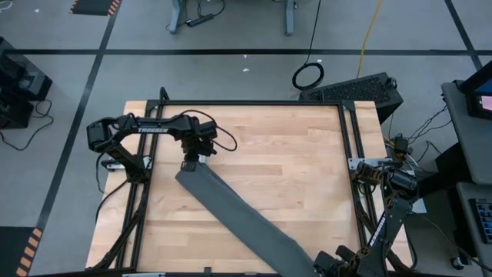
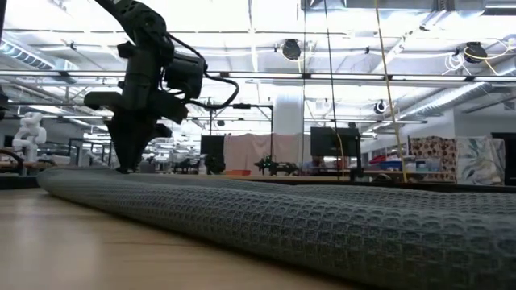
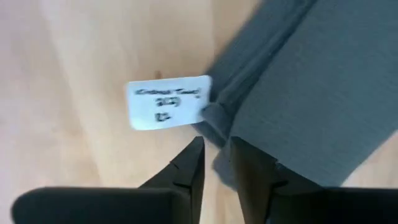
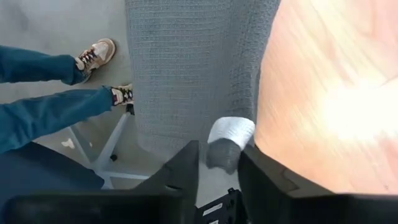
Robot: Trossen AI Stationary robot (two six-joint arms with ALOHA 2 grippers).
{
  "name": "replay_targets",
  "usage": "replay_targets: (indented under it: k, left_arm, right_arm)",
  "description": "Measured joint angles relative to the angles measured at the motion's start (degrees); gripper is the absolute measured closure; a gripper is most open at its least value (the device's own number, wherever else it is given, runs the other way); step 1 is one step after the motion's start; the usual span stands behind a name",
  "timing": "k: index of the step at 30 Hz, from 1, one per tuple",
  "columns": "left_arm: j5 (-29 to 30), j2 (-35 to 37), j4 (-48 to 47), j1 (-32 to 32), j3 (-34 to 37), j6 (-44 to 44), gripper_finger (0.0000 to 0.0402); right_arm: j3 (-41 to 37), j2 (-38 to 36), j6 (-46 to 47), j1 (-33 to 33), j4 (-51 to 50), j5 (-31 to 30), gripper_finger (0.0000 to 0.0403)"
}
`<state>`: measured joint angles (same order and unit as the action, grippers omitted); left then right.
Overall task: Roll towel into tight, uniform cylinder
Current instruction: Roll the towel
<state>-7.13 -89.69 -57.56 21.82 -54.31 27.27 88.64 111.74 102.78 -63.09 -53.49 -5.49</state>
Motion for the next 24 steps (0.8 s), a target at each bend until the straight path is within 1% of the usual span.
replay_targets:
  k: [3,4,8,12,13,16,20,24]
  left_arm:
    - [1.6,0.2,-1.0,0.1,-1.5,-1.3,0.0308]
    - [1.0,0.6,-2.5,0.3,-2.3,-1.2,0.0307]
    - [-5.9,3.7,-7.8,1.4,-4.2,1.6,0.0306]
    - [-6.8,5.7,-8.8,4.8,-3.4,3.5,0.0306]
    - [-7.9,5.7,-8.6,5.8,-3.3,3.7,0.0306]
    - [-10.4,4.8,-6.2,7.7,-3.3,3.5,0.0306]
    - [-9.2,1.4,-4.3,8.4,-3.3,3.4,0.0306]
    - [-9.3,-1.4,-4.5,9.4,-3.3,3.0,0.0306]
  right_arm:
    - [0.0,0.0,0.1,0.0,0.0,0.0,0.0273]
    - [0.0,0.0,0.1,0.0,0.0,0.0,0.0266]
    - [0.0,-0.4,0.3,0.0,0.0,0.0,0.0250]
    - [0.0,-1.7,1.0,0.0,0.0,1.3,0.0248]
    - [0.0,-2.0,1.0,0.0,0.0,1.7,0.0248]
    - [0.0,-3.2,0.0,-0.3,0.0,2.6,0.0247]
    - [0.0,-5.3,0.9,-0.4,-0.9,2.7,0.0247]
    - [0.0,-9.7,4.2,-0.4,-1.3,-0.1,0.0247]
